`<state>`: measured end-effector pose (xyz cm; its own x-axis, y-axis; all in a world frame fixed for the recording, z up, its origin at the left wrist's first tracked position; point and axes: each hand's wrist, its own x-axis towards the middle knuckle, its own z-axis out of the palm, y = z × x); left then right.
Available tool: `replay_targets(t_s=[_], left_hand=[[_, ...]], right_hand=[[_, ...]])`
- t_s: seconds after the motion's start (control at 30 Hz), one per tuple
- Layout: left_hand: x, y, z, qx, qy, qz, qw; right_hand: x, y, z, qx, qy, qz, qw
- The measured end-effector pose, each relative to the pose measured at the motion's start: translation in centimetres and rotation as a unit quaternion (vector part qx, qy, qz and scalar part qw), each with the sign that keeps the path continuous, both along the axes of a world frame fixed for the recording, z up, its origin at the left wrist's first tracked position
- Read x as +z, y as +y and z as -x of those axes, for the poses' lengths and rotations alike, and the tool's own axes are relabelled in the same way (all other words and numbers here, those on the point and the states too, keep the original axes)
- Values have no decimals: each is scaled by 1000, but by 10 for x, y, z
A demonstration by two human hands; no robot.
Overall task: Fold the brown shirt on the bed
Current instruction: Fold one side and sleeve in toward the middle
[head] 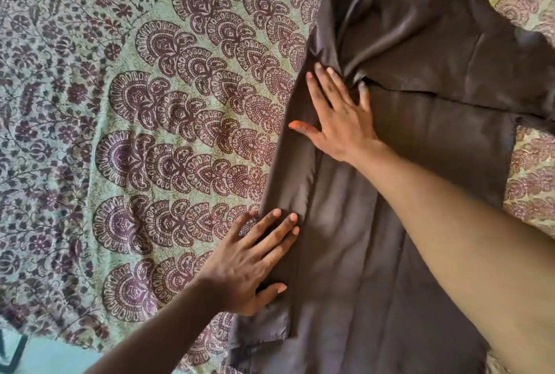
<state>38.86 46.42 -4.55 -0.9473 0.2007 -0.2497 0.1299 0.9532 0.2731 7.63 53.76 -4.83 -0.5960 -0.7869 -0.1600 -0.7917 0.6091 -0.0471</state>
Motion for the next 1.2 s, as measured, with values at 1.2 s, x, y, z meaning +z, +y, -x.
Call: replay_targets(t_s=[1.2], left_hand=[[19,-6,18,90,111,-63,988]], right_hand=[[20,-1,12,96,49,-22,994]])
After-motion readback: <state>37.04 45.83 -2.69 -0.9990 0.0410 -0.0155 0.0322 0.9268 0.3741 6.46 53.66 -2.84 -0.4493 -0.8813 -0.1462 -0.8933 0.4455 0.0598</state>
